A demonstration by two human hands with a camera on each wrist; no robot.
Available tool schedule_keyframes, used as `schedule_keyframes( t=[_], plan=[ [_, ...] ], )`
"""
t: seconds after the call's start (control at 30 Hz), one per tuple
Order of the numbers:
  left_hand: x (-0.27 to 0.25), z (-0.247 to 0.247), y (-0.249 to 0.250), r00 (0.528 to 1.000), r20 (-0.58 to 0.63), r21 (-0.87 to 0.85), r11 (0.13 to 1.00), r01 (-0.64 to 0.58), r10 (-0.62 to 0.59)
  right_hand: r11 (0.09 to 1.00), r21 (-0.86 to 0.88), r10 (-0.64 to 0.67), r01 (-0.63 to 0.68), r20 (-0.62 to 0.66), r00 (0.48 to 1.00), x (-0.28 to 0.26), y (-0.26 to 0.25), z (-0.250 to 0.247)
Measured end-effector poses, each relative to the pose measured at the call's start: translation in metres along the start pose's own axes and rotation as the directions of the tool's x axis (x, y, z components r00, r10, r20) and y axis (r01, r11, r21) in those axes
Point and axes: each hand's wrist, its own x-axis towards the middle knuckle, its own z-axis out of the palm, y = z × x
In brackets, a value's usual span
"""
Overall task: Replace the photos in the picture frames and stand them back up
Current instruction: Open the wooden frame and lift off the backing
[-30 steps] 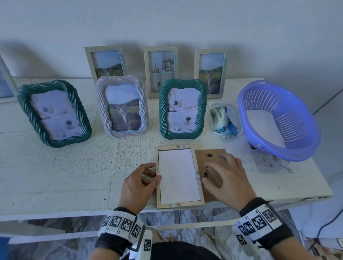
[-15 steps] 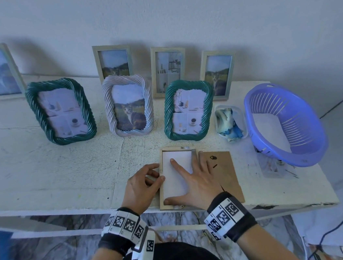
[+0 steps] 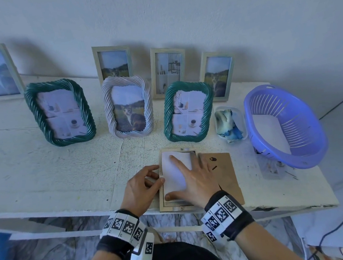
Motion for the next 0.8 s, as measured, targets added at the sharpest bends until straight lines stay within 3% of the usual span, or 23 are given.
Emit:
schedule_keyframes(
  t=[0.2, 0.3, 0.43, 0.6, 0.7, 0.8],
  plan=[
    [0.001, -0.003, 0.005, 1.000, -0.010, -0.038, 0.999, 0.024, -0.025, 0.998, 0.040, -0.036, 0.045, -0.207, 0.978, -0.001, -0.002, -0.007],
    [-0.001, -0.006, 0.019, 0.997, -0.071, -0.167, 0.986, 0.010, -0.022, 0.980, 0.176, -0.055, 0.092, -0.202, 0.978, -0.008, -0.001, -0.014],
    [0.000, -0.010, 0.045, 1.000, 0.004, -0.400, 0.916, 0.019, -0.019, 0.928, 0.328, -0.120, 0.177, -0.186, 0.975, -0.016, -0.003, -0.022],
    [0.005, -0.010, 0.054, 0.996, -0.059, -0.521, 0.853, 0.020, -0.060, 0.726, 0.653, -0.004, 0.214, -0.307, 0.952, -0.026, 0.006, -0.028],
    [0.008, -0.008, 0.050, 0.997, -0.074, -0.421, 0.907, 0.002, -0.037, 0.595, 0.770, 0.073, 0.229, -0.335, 0.939, -0.032, 0.006, -0.037],
    [0.005, -0.007, 0.057, 1.000, 0.002, -0.303, 0.953, 0.029, -0.029, 0.458, 0.849, 0.051, 0.265, -0.323, 0.945, -0.040, 0.001, -0.049]
  ],
)
